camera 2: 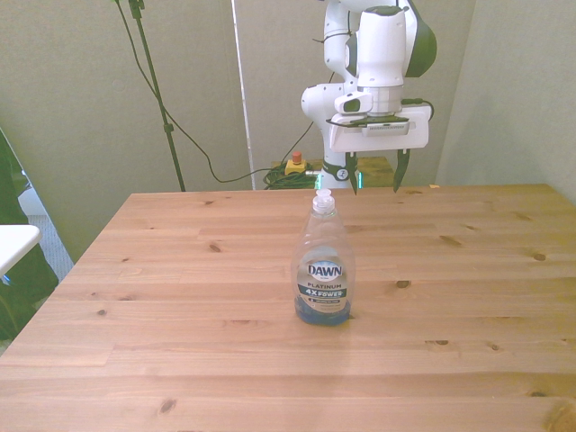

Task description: Knock down the dish soap

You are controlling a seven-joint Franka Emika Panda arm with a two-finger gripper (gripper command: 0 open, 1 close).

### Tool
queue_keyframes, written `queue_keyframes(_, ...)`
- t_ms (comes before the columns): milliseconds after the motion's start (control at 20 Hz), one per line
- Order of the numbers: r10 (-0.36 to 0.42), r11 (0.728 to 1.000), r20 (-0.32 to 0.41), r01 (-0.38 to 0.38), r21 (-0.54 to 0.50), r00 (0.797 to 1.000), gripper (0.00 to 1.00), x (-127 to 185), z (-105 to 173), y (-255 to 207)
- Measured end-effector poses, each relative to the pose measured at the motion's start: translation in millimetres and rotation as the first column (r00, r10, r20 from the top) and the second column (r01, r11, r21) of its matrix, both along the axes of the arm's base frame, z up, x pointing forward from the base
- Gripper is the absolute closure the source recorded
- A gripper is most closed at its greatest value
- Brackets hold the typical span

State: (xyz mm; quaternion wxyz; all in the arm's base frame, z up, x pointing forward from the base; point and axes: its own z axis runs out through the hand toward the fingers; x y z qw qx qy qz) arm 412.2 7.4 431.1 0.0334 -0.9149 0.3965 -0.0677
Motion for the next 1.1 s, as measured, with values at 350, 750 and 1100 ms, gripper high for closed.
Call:
queue_keyframes(350,-0.027,1.0,0.062,0.027,-0.013,0.998,1.0,30,32,-20)
queue_keyframes(750,-0.089,0.993,0.126,0.099,-0.069,0.988,1.0,75,33,-82)
queue_keyframes(1100,-0.129,0.986,0.153,0.144,-0.088,0.98,1.0,106,14,-110)
